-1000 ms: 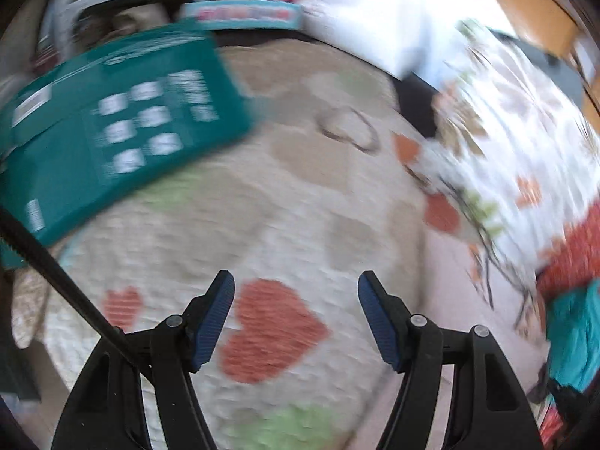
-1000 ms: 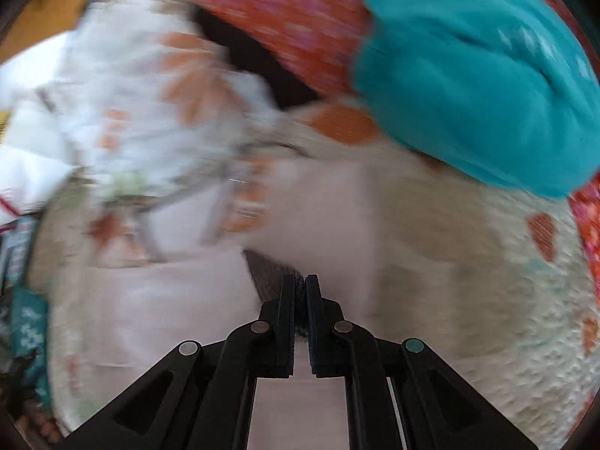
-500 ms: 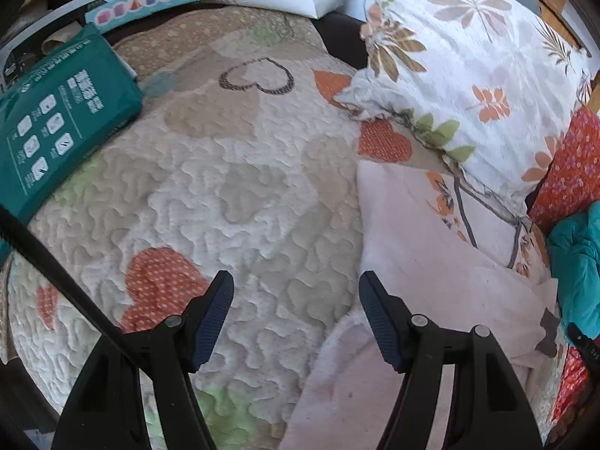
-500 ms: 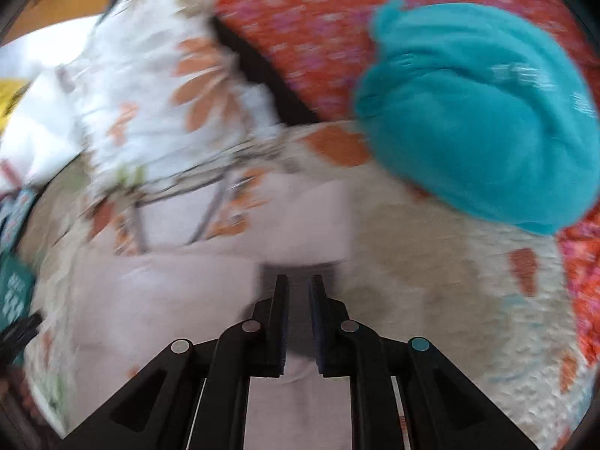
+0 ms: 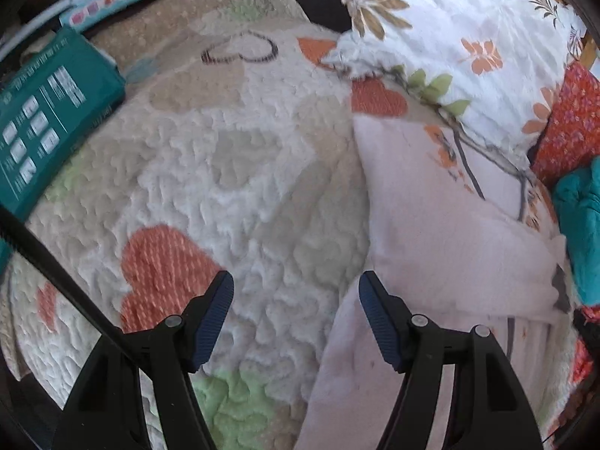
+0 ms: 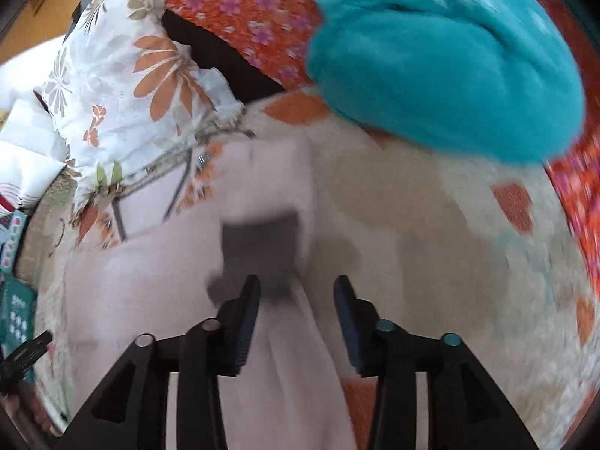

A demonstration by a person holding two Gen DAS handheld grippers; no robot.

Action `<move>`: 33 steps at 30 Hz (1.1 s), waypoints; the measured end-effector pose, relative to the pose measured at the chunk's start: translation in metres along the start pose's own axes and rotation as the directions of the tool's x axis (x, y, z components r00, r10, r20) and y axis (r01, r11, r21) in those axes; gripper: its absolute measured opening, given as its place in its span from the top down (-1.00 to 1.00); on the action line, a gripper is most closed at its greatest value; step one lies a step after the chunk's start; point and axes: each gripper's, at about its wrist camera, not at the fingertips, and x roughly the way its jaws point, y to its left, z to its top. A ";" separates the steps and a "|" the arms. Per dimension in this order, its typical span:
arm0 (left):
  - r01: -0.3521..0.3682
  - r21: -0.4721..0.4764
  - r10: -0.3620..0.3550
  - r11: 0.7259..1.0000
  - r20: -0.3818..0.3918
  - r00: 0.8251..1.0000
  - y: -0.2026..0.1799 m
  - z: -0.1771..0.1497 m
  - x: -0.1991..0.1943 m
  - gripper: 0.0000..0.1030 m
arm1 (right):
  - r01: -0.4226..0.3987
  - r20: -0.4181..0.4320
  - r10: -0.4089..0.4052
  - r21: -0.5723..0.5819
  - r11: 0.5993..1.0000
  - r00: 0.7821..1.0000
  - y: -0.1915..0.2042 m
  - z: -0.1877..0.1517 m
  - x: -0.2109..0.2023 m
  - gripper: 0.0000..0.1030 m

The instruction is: Fold small clothes

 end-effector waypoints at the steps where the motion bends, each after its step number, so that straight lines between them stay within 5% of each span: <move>1: 0.016 0.002 -0.016 1.000 -0.016 1.000 0.001 -0.004 0.001 -0.32 | -0.008 -0.018 0.009 0.019 1.000 1.000 -0.010 -0.013 -0.005 0.06; 6: 0.178 -0.007 -0.177 0.984 -0.127 0.976 0.003 -0.035 0.014 -0.32 | -0.075 -0.126 0.105 0.223 0.972 0.986 -0.064 -0.076 -0.003 0.05; 9: 0.220 0.038 -0.216 0.975 -0.092 0.972 -0.002 -0.062 0.003 -0.32 | -0.185 -0.075 0.217 0.301 0.935 0.973 -0.073 -0.105 -0.011 0.04; 12: 0.288 0.051 -0.282 0.956 -0.096 0.955 0.001 -0.084 -0.009 -0.32 | -0.311 -0.080 0.360 0.355 0.882 0.930 -0.070 -0.130 -0.014 0.03; 16: 0.364 -0.008 -0.363 0.931 -0.110 0.925 0.010 -0.110 -0.023 -0.31 | -0.379 -0.074 0.426 0.338 0.861 0.902 -0.058 -0.160 -0.024 0.03; 25: 0.411 -0.069 -0.417 0.909 -0.109 0.903 0.014 -0.194 -0.048 -0.28 | -0.490 -0.088 0.557 0.377 0.786 0.826 -0.046 -0.204 -0.032 0.03; 28: 0.406 -0.056 -0.409 0.912 -0.100 0.907 0.011 -0.211 -0.054 -0.28 | -0.503 -0.100 0.570 0.364 0.784 0.815 -0.038 -0.213 -0.036 0.03; 30: 0.431 -0.097 -0.441 0.897 -0.139 0.887 0.013 -0.219 -0.047 -0.28 | -0.513 -0.116 0.583 0.358 0.780 0.804 -0.034 -0.222 -0.039 0.03; 33: 0.411 -0.085 -0.419 0.908 -0.116 0.901 0.012 -0.228 -0.051 -0.28 | -0.508 -0.127 0.571 0.331 0.795 0.811 -0.028 -0.233 -0.045 0.03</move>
